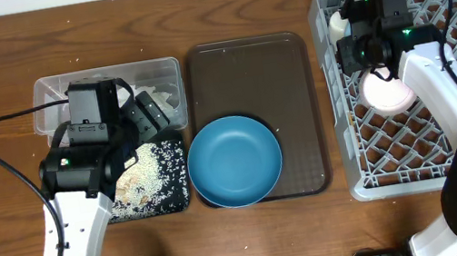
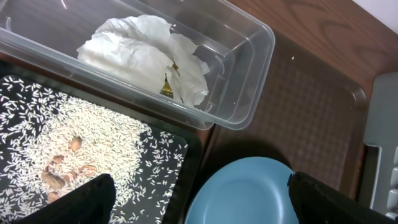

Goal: Sort waste into correct bins and load items into the dishwasher rack

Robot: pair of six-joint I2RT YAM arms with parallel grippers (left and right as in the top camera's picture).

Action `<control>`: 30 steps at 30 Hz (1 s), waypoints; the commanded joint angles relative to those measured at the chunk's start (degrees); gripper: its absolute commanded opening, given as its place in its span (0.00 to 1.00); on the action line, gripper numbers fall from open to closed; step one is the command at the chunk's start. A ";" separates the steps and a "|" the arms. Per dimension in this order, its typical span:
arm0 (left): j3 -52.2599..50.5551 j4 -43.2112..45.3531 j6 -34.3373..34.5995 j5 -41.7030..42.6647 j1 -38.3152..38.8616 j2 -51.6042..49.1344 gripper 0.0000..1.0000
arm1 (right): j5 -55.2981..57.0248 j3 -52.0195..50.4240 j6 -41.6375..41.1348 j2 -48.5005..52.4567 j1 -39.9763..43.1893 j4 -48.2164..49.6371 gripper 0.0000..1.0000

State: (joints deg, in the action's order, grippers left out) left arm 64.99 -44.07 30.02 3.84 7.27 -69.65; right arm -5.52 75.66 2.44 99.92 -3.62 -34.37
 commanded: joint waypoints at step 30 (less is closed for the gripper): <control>1.25 0.00 -0.13 -1.11 -0.20 0.42 0.91 | -52.61 0.09 -19.54 3.82 19.52 49.40 0.01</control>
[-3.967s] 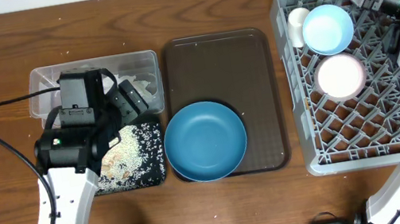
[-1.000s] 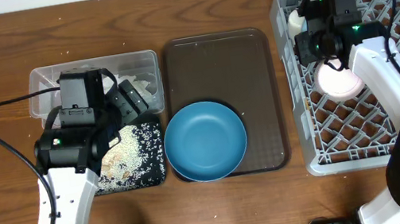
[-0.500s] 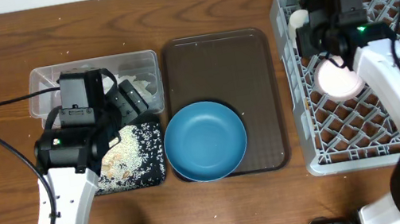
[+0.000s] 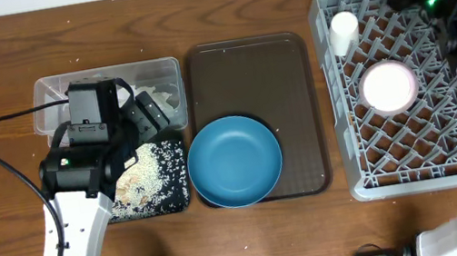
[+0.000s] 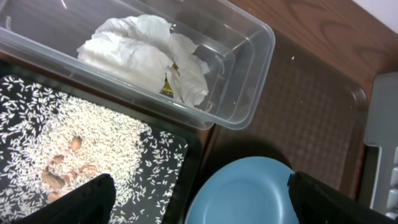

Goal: Sort waste into correct bins and load items into the dishwasher rack

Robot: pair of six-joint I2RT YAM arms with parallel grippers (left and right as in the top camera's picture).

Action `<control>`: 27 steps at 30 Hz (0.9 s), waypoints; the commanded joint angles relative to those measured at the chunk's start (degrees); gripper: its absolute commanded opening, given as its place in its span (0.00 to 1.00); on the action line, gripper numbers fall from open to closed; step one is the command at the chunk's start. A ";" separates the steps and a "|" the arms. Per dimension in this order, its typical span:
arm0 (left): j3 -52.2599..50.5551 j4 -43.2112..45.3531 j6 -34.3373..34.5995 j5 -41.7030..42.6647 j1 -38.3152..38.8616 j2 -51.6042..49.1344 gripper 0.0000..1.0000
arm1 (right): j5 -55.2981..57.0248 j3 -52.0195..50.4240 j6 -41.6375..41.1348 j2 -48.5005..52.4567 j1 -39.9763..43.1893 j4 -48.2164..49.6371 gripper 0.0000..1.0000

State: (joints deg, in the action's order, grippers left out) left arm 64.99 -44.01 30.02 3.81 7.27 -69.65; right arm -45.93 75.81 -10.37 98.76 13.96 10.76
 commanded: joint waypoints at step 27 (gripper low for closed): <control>1.25 -0.07 -0.15 -1.09 -0.20 0.42 0.91 | -21.00 -0.07 -42.93 28.55 7.48 55.34 0.01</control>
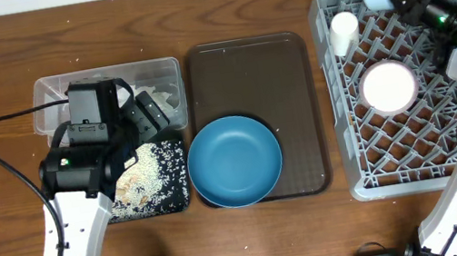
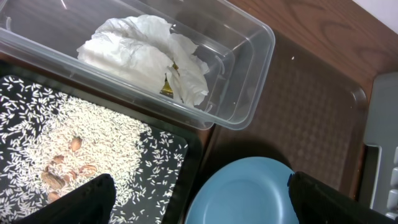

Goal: Sort waste into correct bins and load items into the dishwasher rack

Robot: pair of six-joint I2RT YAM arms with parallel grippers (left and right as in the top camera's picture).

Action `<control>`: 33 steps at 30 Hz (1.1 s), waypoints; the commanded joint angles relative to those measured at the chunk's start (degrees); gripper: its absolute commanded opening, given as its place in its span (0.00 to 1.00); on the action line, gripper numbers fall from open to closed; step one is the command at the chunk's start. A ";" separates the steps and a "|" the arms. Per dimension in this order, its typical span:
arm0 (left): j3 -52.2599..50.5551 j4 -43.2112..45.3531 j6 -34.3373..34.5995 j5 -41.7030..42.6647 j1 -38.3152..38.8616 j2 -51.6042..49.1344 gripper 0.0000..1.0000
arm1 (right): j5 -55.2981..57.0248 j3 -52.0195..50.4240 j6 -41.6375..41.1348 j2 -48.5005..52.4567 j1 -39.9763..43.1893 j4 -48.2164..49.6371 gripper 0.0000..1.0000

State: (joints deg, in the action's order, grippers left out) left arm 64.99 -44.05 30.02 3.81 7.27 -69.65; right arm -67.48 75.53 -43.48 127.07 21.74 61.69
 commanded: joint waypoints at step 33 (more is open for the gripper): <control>1.25 -0.02 -0.13 -1.09 -0.20 0.42 0.91 | 0.59 -5.62 -32.61 1.66 2.62 20.68 0.01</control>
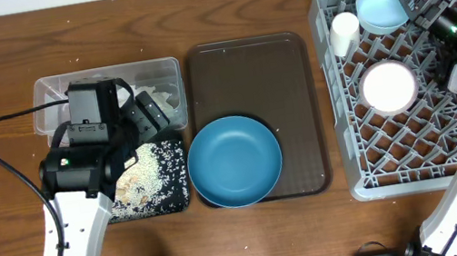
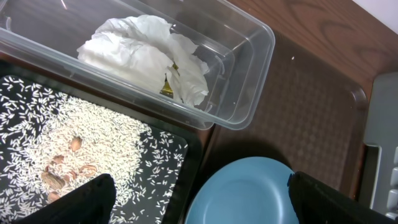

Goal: Sort waste into correct bins and load items into the dishwasher rack

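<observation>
The grey dishwasher rack (image 1: 416,149) stands at the right. In its far left corner a light blue bowl (image 1: 379,5) tilts, with my right gripper shut on its right rim. Also in the rack are a white cup (image 1: 344,31) and a white bowl (image 1: 387,85). A blue plate (image 1: 234,161) lies on the brown tray (image 1: 266,76). My left gripper (image 2: 199,205) hangs open above the plate's left edge (image 2: 249,193) and a black tray of rice (image 2: 74,149). A clear bin (image 2: 249,74) holds crumpled white paper (image 2: 149,56).
The clear bin (image 1: 47,88) and the black rice tray (image 1: 150,182) sit side by side at the left, against the brown tray. The left arm (image 1: 77,216) reaches in from the front left. Bare wooden table surrounds them.
The right gripper has come down from the rack's far edge, and the light blue bowl it holds now sits lower, inside the rack's far left corner. The left arm is unchanged.
The right gripper first stood over the rack's left part, by the white bowl. Then it was up at the rack's far edge with the light blue bowl, stayed there, and now holds the bowl down in the rack. The left gripper stayed open and still throughout.
</observation>
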Robot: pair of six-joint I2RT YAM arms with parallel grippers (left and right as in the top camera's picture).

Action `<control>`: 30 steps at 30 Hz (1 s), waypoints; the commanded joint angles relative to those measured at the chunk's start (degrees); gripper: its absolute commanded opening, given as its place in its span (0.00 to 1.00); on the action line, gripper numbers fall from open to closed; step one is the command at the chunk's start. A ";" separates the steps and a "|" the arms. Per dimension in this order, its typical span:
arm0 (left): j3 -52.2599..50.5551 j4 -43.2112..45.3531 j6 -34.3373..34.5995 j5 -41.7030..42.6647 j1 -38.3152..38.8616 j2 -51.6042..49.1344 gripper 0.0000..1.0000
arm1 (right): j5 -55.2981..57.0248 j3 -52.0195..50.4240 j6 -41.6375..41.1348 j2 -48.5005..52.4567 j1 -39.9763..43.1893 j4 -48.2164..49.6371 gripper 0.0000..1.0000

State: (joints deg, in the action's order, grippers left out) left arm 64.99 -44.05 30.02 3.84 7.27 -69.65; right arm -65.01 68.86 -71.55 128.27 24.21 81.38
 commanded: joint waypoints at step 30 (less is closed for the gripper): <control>1.25 -0.02 -0.13 -1.11 -0.20 0.42 0.91 | 80.28 12.98 72.19 -26.25 -39.93 -89.00 0.15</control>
State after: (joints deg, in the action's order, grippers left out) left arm 64.99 -44.05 30.00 3.81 7.27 -69.65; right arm -9.93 79.90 -19.84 103.15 -13.89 -5.32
